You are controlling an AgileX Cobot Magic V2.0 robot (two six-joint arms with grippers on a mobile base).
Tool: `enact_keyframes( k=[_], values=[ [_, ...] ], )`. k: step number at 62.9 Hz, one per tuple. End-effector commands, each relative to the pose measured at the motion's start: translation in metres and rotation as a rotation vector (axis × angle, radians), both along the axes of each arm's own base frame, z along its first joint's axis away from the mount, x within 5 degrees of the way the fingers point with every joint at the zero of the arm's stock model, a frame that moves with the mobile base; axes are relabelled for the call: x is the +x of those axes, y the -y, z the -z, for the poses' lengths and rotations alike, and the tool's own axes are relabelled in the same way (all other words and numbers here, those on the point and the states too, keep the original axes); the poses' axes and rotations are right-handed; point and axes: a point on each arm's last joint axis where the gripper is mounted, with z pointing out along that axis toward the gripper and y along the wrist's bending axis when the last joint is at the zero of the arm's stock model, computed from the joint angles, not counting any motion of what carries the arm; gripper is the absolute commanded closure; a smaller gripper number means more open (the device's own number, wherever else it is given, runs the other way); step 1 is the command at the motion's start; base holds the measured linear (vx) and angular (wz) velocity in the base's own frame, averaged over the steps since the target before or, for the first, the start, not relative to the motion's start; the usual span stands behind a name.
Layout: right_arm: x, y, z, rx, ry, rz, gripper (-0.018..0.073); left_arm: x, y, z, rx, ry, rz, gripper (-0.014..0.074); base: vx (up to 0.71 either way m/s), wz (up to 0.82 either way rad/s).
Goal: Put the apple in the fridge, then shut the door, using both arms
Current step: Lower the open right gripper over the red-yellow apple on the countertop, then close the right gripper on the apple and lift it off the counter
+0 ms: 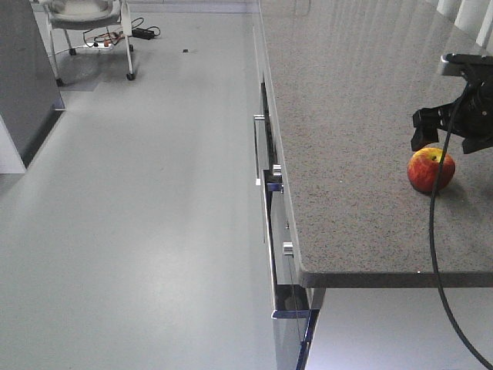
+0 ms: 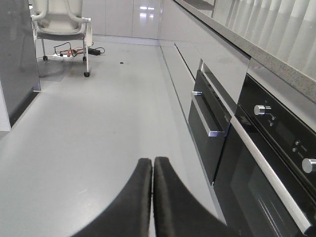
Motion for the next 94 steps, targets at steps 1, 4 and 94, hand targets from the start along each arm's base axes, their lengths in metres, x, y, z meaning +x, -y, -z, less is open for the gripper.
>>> enact_keyframes(
  k=[1, 4, 94],
  values=[
    [-0.001, 0.002, -0.03, -0.018, 0.115, -0.003, -0.0059, 0.001, 0.002, 0.001, -0.008, 0.045, 0.02, 0.0603, 0.0, 0.0],
    [0.0, 0.002, -0.026, -0.015, 0.108, -0.005, -0.0058, 0.001, 0.002, 0.001, -0.008, 0.045, 0.02, 0.0603, 0.0, 0.0],
    [-0.194, -0.078, -0.28, 0.167, 0.745, -0.468, 0.0566, 0.001, 0.002, 0.002, -0.008, 0.044, 0.019, 0.0603, 0.0, 0.0]
  ],
)
